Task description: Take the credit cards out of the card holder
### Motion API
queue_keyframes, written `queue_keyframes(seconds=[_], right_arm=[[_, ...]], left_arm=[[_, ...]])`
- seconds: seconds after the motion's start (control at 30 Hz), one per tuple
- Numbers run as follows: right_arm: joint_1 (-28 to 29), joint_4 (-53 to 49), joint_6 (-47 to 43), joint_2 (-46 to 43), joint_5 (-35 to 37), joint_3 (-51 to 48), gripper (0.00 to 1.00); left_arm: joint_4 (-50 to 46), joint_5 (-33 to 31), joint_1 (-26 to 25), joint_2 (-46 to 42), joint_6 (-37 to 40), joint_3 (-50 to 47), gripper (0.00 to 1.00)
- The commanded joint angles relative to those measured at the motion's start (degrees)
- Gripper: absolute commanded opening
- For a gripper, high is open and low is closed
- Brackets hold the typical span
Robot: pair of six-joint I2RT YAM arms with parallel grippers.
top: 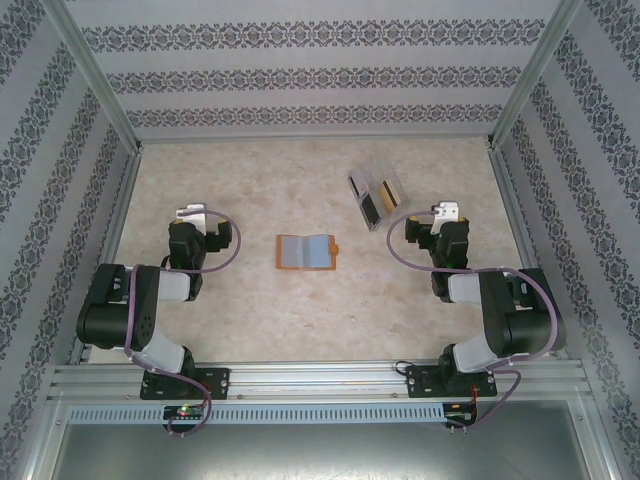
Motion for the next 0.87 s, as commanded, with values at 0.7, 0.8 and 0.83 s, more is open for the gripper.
queue_keyframes(seconds=[0.7,0.8,0.83], right_arm=[[-0.5,0.36,0.92,0.41,0.28,1.18,0.98],[-0.5,0.88,0.86,0.21,0.11,0.71,0.98],[-0.5,2.23,0.23,-0.1,-1.97,-0.16,0.98]], left_arm=[[-2.57,-0.79,-0.3,0.37,0.86,0.94,0.99],[-2.34,-0.78,-0.25,0.38,0.86,0.86,0.99],[-2.34,-0.79,-0.29,0.37,0.85,0.85,0.99]])
